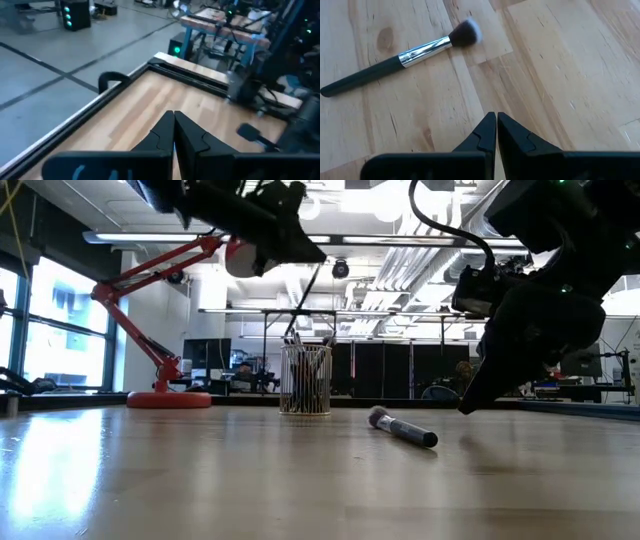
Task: Put items in baskets/containers
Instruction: Put the white eyeshadow brush into the gold pen holder
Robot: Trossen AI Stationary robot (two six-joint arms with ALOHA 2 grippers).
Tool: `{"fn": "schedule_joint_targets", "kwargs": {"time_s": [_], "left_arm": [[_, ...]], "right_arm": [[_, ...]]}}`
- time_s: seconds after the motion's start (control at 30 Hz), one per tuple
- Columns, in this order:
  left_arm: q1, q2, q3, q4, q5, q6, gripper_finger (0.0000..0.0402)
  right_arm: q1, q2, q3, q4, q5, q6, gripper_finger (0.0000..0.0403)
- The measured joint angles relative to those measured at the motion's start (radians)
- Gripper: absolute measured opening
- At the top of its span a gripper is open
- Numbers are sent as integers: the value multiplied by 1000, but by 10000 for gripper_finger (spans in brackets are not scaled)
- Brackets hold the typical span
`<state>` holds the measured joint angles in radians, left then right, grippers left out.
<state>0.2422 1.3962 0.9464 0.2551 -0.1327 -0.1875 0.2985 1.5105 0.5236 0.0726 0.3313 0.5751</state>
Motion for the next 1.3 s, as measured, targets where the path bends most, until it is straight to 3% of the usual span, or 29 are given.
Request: {"fn": "schedule_joint_targets", "kwargs": {"time_s": [0.4,0.67,0.93,1.3], "left_arm": [[126,134,0,127,73,-54,0],[110,211,1,85,75,-56,0],[49,212,1,-4,18,-39,0],[18,212,2,-92,27,-19,4]], "right_arm": [[0,0,0,0,2,-18,11],[0,0,0,0,0,-18,11],[0,0,0,0,-1,-16,11],[0,0,0,0,-1,-7,11]]}}
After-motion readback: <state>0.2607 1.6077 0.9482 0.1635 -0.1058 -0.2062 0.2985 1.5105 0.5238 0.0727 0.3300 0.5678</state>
